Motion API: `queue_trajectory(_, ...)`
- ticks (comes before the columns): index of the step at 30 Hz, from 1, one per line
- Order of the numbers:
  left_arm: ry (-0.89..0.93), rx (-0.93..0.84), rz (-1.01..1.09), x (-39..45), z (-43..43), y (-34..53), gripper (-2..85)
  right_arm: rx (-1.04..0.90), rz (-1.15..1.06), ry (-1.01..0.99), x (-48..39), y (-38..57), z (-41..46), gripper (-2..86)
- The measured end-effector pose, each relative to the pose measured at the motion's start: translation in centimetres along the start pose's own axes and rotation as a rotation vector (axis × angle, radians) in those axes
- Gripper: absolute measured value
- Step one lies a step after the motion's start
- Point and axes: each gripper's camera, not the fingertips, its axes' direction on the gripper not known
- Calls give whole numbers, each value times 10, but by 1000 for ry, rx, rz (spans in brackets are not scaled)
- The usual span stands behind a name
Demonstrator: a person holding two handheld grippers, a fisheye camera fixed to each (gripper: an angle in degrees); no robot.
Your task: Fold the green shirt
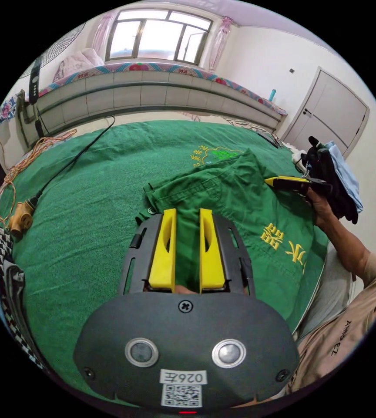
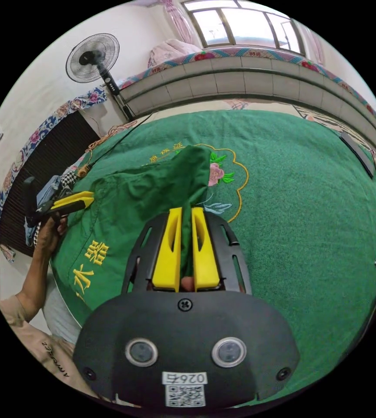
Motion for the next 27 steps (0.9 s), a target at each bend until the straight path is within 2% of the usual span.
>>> queue_trajectory(4,-29,5,18,1,-2,15,64,6,19,-16,-4,6,-10,-1)
queue_trajectory(10,-12,-7,37,0,-8,36,110,51,15,24,-19,16,-31,13)
queue_trajectory(12,-34,-13,32,0,-11,43,94,60,15,27,-25,21,-39,-1)
queue_trajectory(15,-10,-9,51,-1,-21,58,11,85,-7,34,-38,26,-56,-12)
queue_trajectory(18,53,11,48,-6,-37,76,-2,153,-40,14,-53,34,-82,-15)
queue_trajectory(25,546,236,214,-5,-117,126,-8,351,-126,-184,-90,61,-163,-16)
queue_trajectory(27,670,281,307,6,-138,143,-8,377,-215,-370,-97,75,-198,-16)
